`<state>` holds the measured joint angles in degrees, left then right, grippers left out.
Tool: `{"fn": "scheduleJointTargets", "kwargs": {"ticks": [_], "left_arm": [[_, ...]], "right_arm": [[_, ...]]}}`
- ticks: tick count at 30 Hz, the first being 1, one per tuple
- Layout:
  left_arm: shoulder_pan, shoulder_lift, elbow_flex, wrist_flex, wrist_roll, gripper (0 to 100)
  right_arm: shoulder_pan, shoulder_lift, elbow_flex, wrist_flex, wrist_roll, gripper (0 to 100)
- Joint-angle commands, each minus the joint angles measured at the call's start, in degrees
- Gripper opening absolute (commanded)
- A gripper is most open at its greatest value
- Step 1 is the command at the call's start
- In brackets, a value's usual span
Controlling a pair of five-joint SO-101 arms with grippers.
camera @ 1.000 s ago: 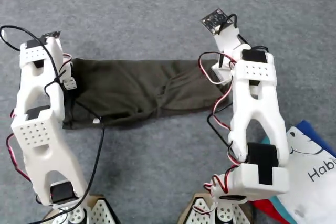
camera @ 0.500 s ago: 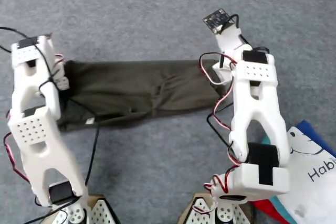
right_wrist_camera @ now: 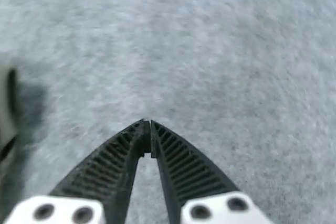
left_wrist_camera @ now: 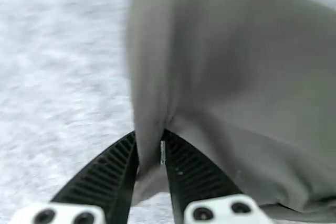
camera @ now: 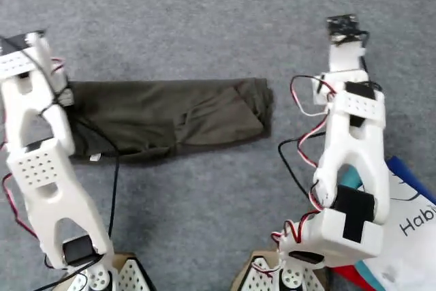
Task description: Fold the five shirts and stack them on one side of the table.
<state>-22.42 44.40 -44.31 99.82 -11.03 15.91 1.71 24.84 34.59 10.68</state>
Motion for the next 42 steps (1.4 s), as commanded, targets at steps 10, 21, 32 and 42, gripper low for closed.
{"fn": "scheduleJointTargets", "kwargs": {"ticks": [10,21,32,42], "left_arm": [[27.7,-1.6,-9.1,1.0,9.6,2],[43.0,-1.1,-16.1,1.0,12.7,2],[49.5,-1.0,-20.2,1.0,13.8,2],[54.2,-0.9,-21.8,-0.2,16.8,2]], "right_arm": [[8.6,-0.3,5.1,-10.6,-2.5,1.0],[9.6,-0.2,5.2,-12.8,-4.8,1.2],[9.4,-0.2,5.4,-13.0,-4.8,1.2],[9.3,-0.2,5.5,-12.9,-4.8,1.2]]}}
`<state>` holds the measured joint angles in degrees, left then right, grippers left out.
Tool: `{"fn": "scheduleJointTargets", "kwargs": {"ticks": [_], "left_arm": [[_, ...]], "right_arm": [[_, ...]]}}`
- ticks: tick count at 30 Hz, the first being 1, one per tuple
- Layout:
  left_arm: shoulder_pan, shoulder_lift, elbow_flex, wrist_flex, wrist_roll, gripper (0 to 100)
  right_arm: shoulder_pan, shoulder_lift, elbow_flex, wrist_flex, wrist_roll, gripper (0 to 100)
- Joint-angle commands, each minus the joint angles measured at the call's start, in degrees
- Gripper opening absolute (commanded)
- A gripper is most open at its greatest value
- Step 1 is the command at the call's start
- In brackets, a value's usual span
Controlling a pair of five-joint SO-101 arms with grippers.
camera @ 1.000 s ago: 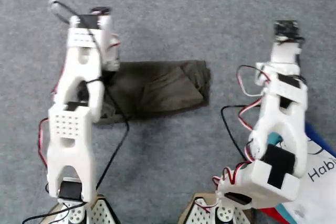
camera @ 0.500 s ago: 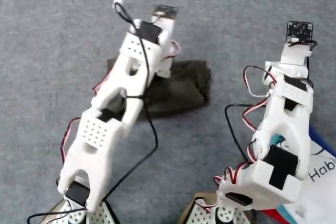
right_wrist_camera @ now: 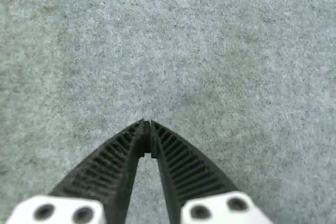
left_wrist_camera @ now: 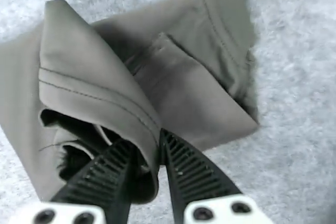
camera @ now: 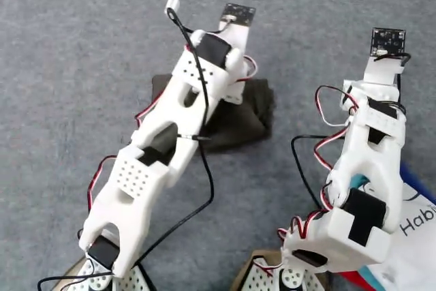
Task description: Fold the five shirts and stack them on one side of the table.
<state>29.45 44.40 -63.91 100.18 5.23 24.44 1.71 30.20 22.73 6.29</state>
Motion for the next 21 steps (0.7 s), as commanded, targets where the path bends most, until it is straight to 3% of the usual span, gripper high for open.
{"fn": "scheduleJointTargets", "kwargs": {"ticks": [1,15,21], "left_arm": [[3.0,-0.8,-2.1,-1.3,0.5,2],[4.3,6.4,-2.6,-11.0,5.5,2],[3.1,6.2,-4.9,-9.7,7.2,21]], "right_arm": [[0.7,-0.2,0.1,-1.1,-0.4,1.2],[0.7,-0.2,0.1,-1.1,-0.4,1.2],[0.7,-0.2,0.1,-1.1,-0.4,1.2]]}}
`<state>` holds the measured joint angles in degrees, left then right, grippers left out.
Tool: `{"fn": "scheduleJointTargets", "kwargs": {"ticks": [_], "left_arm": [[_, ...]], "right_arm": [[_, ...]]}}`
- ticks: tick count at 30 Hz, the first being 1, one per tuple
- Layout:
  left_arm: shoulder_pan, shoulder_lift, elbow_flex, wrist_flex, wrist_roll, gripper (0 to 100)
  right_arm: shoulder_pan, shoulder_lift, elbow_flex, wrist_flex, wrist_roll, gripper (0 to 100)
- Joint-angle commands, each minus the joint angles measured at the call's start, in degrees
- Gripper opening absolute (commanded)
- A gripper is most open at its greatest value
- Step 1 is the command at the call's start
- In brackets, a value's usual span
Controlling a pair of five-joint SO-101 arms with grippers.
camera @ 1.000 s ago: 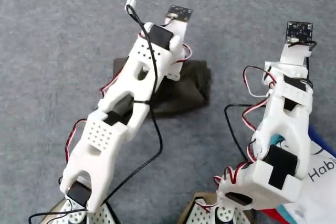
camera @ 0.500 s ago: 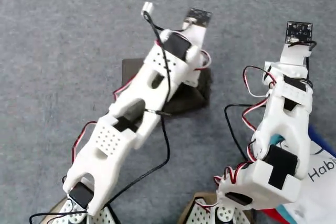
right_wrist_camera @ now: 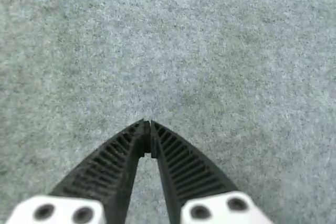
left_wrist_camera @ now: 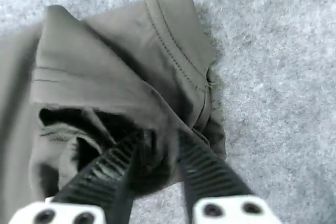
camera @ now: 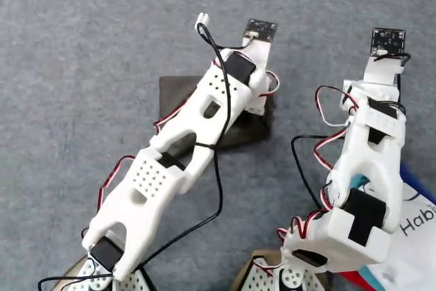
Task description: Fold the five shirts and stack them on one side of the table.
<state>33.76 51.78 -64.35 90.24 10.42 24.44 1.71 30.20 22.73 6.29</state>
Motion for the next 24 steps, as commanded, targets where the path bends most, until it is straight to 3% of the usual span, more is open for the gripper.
{"fn": "scheduleJointTargets", "kwargs": {"ticks": [1,6,10,12,16,24], "left_arm": [[-2.2,-1.2,-6.4,1.1,3.3,22],[-11.3,-1.2,-20.8,6.4,4.7,22],[-20.9,-0.6,-30.2,10.4,4.6,9],[-24.8,-0.6,-29.5,10.5,4.2,1],[-29.4,-0.6,-22.9,10.5,4.2,2],[-37.3,-0.6,-10.5,10.5,4.1,2]], "right_arm": [[0.7,-0.2,0.1,-1.1,-0.4,1.2],[-1.3,-0.1,0.2,-0.5,2.0,1.2],[-5.0,-1.1,-3.1,5.8,5.5,1.2],[-8.7,-1.2,-9.0,15.0,9.8,1.2],[-17.5,-1.2,-20.9,31.6,14.1,1.2],[-35.5,0.9,-40.6,48.8,20.1,1.2]]}}
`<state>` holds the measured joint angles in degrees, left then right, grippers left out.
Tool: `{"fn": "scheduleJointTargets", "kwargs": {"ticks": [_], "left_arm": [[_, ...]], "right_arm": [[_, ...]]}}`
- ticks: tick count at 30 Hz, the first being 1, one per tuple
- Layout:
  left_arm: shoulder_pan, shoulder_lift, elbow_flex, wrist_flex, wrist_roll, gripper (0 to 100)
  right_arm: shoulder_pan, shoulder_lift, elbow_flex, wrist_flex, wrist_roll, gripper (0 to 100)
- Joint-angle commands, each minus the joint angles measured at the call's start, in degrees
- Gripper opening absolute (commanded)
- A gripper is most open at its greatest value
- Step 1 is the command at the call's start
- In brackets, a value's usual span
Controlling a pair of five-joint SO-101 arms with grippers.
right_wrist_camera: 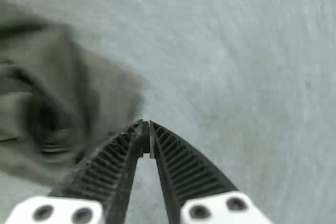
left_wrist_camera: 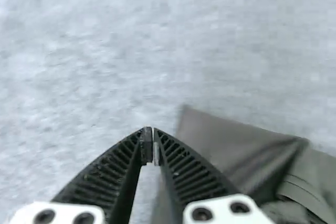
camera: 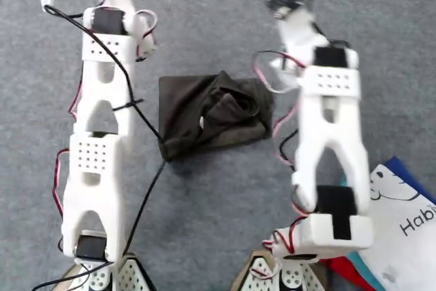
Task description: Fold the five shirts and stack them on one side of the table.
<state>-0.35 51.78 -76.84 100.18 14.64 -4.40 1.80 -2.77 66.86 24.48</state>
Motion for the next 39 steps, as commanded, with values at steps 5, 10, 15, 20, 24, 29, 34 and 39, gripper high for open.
{"fn": "scheduleJointTargets", "kwargs": {"ticks": [5,10,15,20,24,29,34,39], "left_arm": [[-8.1,-0.5,6.7,0.6,-3.4,2],[-12.0,3.6,12.9,-7.0,-6.4,2],[-14.8,9.9,14.2,-14.3,-9.8,2],[-13.8,10.8,11.2,-14.4,-9.8,2],[-13.6,12.2,9.1,-14.5,-9.8,2],[-13.5,13.6,6.4,-14.4,-9.8,2],[-12.8,14.8,4.6,-14.1,-9.8,2],[-12.7,14.8,4.4,-14.1,-9.8,2]], "right_arm": [[-15.5,12.7,-15.3,7.9,2.0,1.2],[-19.6,28.1,-27.3,11.3,1.4,1.2],[-19.9,40.9,-43.6,19.4,0.2,0.9],[-18.6,50.0,-57.9,27.3,1.5,0.9],[-13.9,55.9,-65.9,30.4,3.1,0.9],[-9.3,60.0,-72.7,31.0,7.6,1.2],[-4.9,61.6,-75.7,28.7,10.9,1.2],[-3.4,61.7,-78.9,25.5,14.1,1.2]]}}
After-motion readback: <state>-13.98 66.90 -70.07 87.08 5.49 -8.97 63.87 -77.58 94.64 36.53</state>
